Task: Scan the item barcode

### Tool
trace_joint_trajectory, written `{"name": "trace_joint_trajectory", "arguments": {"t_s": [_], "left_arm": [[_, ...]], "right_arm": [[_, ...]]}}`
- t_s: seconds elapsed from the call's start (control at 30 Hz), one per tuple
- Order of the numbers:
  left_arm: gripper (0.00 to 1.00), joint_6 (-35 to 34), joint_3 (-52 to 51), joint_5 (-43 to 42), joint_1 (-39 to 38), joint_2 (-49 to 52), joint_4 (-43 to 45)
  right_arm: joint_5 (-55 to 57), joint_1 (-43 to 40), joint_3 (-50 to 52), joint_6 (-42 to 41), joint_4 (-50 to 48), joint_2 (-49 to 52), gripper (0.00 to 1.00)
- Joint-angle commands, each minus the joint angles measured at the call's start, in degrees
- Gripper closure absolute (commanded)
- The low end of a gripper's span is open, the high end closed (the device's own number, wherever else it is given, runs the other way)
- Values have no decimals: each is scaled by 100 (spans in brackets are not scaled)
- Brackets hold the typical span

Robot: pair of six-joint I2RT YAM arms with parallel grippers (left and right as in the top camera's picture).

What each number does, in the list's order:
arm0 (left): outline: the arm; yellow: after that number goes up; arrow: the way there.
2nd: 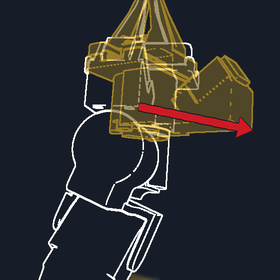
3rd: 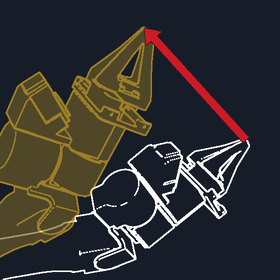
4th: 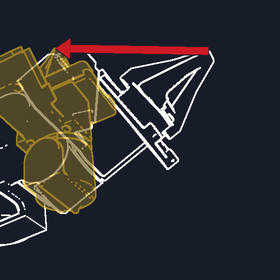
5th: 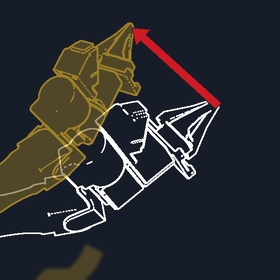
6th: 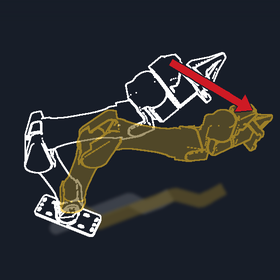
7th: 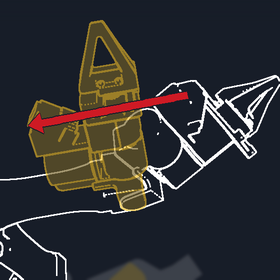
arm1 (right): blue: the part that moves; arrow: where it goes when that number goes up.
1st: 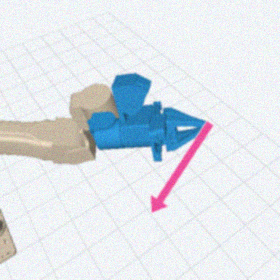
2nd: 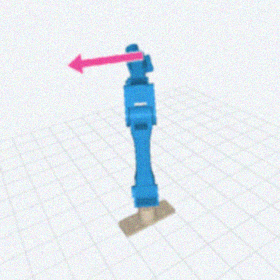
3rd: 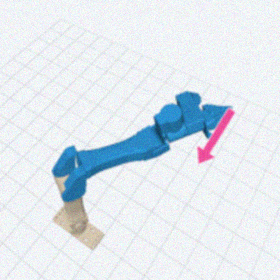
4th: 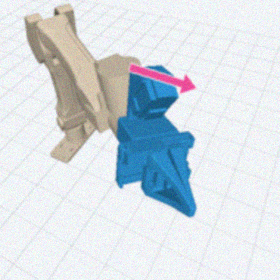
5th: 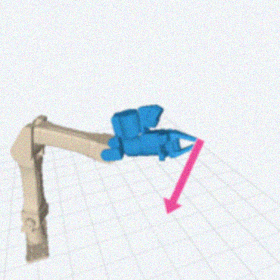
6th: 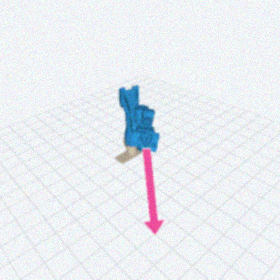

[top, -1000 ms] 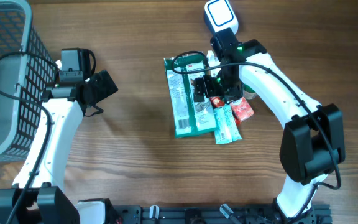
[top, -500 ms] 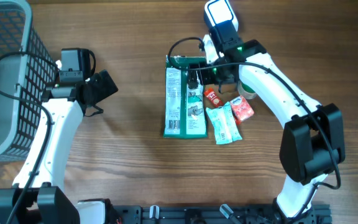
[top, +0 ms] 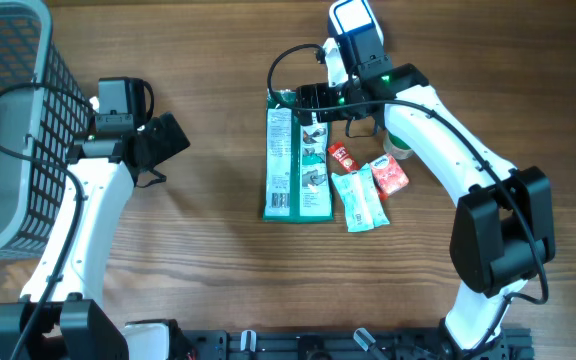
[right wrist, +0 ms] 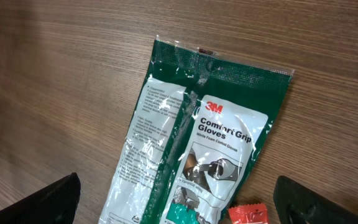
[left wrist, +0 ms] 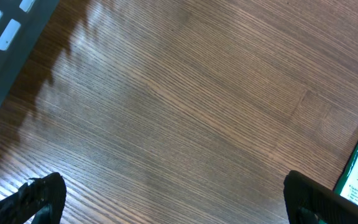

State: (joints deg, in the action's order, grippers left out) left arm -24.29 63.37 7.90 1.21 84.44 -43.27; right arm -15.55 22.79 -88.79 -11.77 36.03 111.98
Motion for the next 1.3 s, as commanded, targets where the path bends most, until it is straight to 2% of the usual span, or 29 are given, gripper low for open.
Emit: {"name": "trace_joint_trajectory", "arguments": {"t_s": [0.0, 0.13, 0.3, 0.57, 0.67, 0.9, 1.13, 1.27], "left_arm": [[0, 26, 39, 74, 35, 33, 15], [0, 26, 39, 74, 35, 33, 15], [0, 28, 39, 74, 35, 33, 15], [0, 26, 39, 74, 35, 33, 15], [0, 26, 39, 74, 35, 33, 15], [0, 26, 39, 74, 35, 33, 15], [0, 26, 39, 74, 35, 33, 15], [0, 26, 39, 74, 35, 33, 15]], "right_arm": [[50, 20, 31, -37, -28, 74, 0], [50, 20, 31, -37, -20, -20, 0], [50, 20, 31, -39, -22, -702, 0], [50, 20, 31, -37, -20, -2660, 0], [699, 17, 31, 444, -7, -3794, 0], [826, 17, 31, 428, 223, -5949, 0], [979, 15, 31, 433, 627, -7029, 0], [1067, -208, 96, 433, 1569, -7635, 0]]}}
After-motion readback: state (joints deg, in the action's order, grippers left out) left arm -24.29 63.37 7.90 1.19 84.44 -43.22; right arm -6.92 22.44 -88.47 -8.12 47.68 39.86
